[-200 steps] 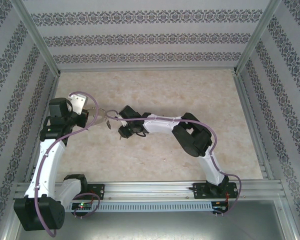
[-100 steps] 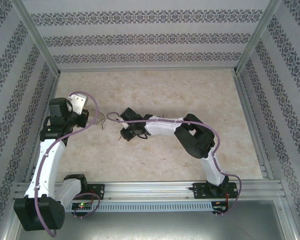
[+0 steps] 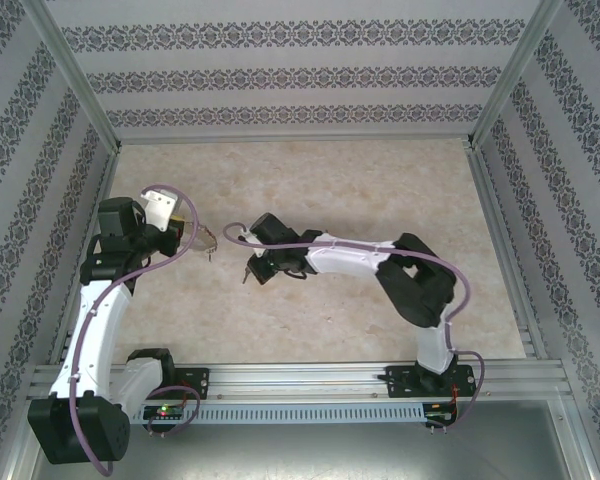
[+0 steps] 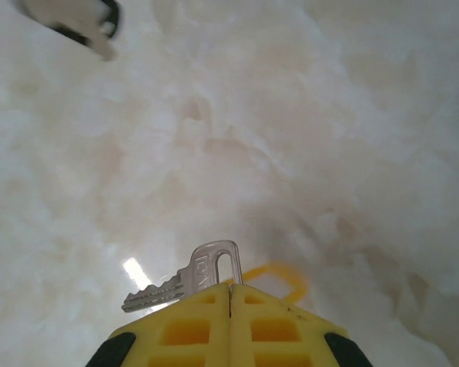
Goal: Put the keys on the keyring
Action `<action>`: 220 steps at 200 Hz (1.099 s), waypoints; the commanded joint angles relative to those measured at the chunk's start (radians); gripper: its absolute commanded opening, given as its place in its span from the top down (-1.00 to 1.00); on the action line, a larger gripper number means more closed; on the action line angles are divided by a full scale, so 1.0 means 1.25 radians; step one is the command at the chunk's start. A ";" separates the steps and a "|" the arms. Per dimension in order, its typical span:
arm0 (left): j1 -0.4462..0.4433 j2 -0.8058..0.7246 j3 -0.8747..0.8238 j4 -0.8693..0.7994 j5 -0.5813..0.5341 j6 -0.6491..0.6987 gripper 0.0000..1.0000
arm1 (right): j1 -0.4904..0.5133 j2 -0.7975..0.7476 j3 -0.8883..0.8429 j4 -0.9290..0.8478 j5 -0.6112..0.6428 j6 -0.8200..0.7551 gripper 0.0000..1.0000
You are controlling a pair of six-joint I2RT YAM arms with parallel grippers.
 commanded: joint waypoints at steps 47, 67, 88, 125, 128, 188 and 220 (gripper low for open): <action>-0.145 0.041 0.077 -0.055 0.164 0.181 1.00 | -0.116 -0.269 -0.185 0.058 -0.235 -0.156 1.00; -0.220 0.052 0.083 -0.044 0.186 0.208 1.00 | -0.153 -0.337 -0.225 0.048 -0.290 -0.207 1.00; -0.279 0.074 0.086 -0.028 0.222 0.228 1.00 | -0.192 -0.409 -0.265 0.052 -0.330 -0.255 1.00; -0.370 0.109 0.059 0.044 0.238 0.237 1.00 | -0.213 -0.495 -0.301 0.020 -0.276 -0.350 1.00; -0.372 0.113 0.059 0.046 0.237 0.235 1.00 | -0.212 -0.496 -0.305 0.019 -0.252 -0.351 1.00; -0.371 0.088 0.020 0.002 0.201 0.276 1.00 | -0.139 -0.386 -0.385 -0.057 0.030 -0.461 1.00; -0.366 0.067 -0.011 -0.011 0.193 0.278 1.00 | -0.124 -0.298 -0.318 -0.125 0.051 -0.499 1.00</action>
